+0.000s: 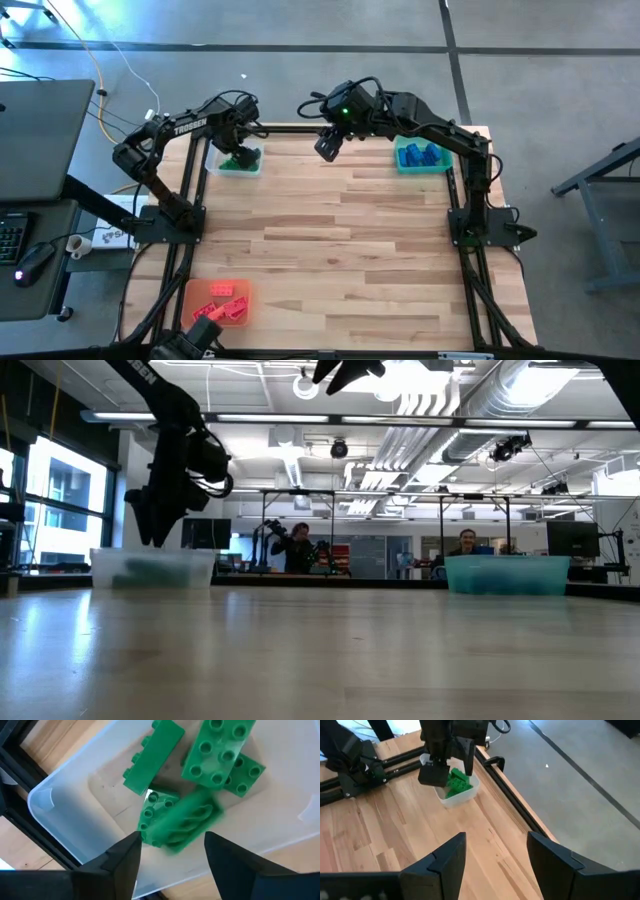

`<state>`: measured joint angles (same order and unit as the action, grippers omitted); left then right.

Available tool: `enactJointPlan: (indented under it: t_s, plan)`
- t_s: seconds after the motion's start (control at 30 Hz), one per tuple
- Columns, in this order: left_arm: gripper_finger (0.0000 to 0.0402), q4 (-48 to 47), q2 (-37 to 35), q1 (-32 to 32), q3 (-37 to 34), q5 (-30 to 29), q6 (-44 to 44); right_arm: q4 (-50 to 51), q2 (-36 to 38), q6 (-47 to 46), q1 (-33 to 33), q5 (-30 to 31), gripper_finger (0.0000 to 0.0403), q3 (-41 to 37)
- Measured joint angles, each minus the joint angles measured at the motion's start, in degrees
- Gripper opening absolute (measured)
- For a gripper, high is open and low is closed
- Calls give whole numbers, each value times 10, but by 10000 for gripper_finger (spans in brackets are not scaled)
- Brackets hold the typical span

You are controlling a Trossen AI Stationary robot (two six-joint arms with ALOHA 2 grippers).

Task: Sort & place blocks by color
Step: Put the green game piece into the white bin, then return to Home Position

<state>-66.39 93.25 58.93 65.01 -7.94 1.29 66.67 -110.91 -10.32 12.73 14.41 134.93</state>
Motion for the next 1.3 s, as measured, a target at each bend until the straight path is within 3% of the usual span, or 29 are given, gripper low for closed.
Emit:
enactJointPlan:
  t_s: [0.27, 0.53, 0.73, 1.07, 1.3]
  plan:
    - [206, -3, -57, -11, 0, 20, 12, 27, 0, -2, -1, -14, 197, 0]
    - [208, 32, -227, -80, 0, 137, 17, 50, 0, 1, -16, -13, 197, 0]
    - [208, 110, -357, -169, -6, 163, 59, 58, -1, 7, -38, -20, 197, -39]
    - [207, 289, -559, -290, -131, 163, 90, -19, -1, -45, -54, -53, 197, -156]
    - [208, 323, -676, -331, -226, 163, 86, -116, -1, -100, -54, -86, 197, -197]
